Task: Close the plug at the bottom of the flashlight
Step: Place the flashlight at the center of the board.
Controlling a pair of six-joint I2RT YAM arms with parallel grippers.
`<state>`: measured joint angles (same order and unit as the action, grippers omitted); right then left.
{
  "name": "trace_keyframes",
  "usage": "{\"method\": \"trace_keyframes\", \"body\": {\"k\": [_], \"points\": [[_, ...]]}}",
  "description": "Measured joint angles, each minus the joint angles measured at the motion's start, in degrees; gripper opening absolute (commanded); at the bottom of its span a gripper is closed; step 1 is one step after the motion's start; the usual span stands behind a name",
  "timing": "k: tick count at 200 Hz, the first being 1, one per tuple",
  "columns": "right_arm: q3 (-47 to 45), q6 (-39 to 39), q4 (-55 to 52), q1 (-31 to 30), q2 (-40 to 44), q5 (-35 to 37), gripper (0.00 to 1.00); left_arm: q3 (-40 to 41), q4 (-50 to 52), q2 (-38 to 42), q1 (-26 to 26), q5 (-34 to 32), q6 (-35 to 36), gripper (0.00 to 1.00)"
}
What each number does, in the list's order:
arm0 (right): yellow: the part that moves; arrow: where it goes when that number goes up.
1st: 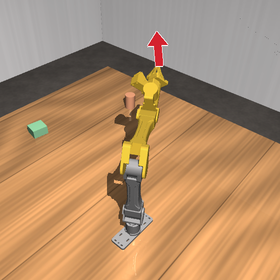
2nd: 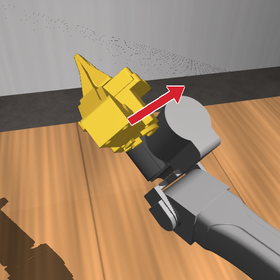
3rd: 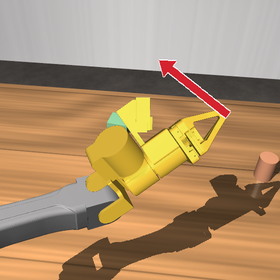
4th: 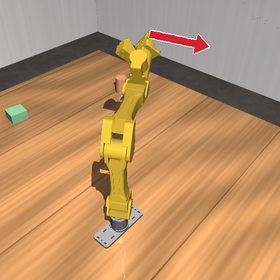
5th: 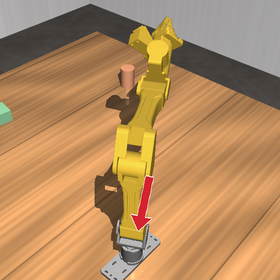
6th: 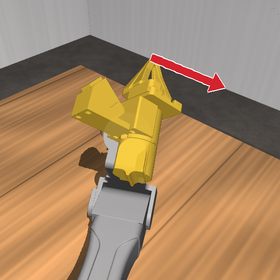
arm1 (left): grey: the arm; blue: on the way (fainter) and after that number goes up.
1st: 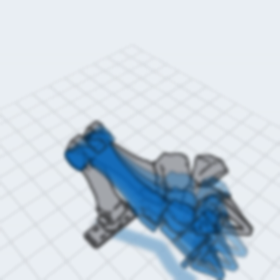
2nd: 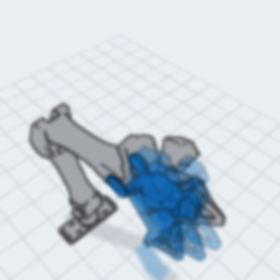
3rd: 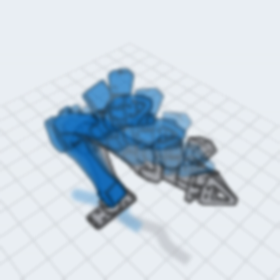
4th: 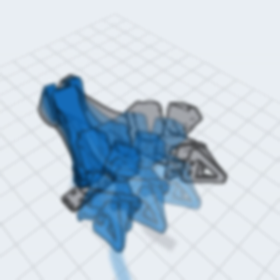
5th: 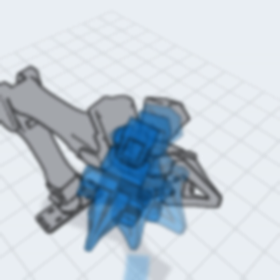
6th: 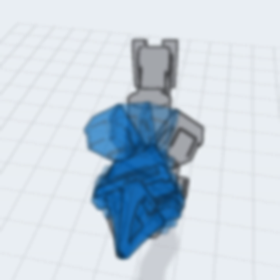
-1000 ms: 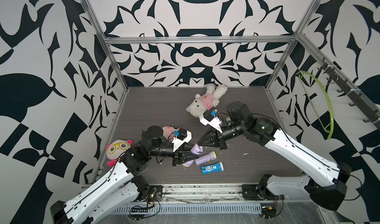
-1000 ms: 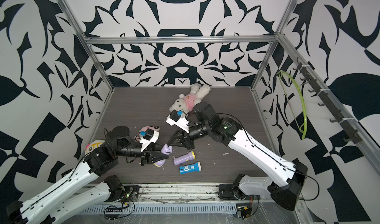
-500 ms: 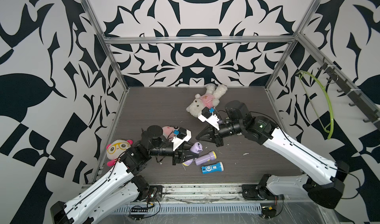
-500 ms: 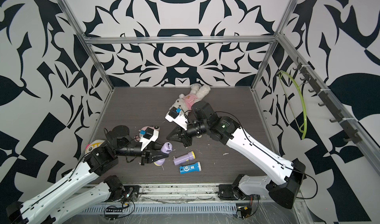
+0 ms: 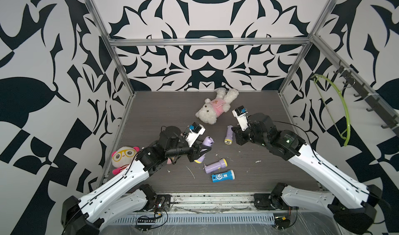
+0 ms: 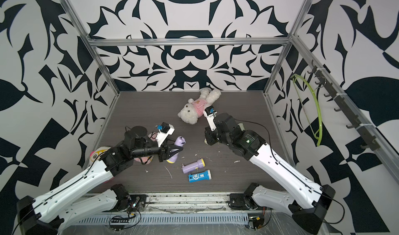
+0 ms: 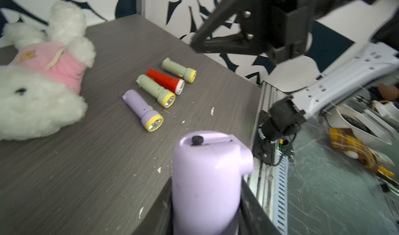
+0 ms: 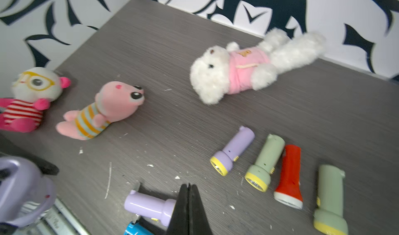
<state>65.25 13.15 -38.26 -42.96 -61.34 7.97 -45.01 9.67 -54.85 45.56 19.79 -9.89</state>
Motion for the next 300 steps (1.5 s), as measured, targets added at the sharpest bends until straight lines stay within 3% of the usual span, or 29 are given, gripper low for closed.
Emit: {"method": "trace_keyframes", "body": {"k": [53,102,182,300], "points": [[-6.12,5.70,-6.54,0.55,4.87,8.74,0.00,-9.22,2.62,-15.04,0.00,-8.90,-7.96,0.22],[-9.64,8.85,-9.84,1.11,8.68,12.28,0.01,-14.71,3.56,-26.69,-0.02,-13.92,-12.96,0.24],[-10.58,10.47,-12.20,1.27,11.06,14.01,0.04,-21.29,4.11,-41.72,0.87,-13.86,-19.10,0.24],[-14.32,12.66,-14.10,1.27,12.59,14.43,0.07,-35.54,6.43,-59.67,0.96,-12.04,-20.76,0.24]]}}
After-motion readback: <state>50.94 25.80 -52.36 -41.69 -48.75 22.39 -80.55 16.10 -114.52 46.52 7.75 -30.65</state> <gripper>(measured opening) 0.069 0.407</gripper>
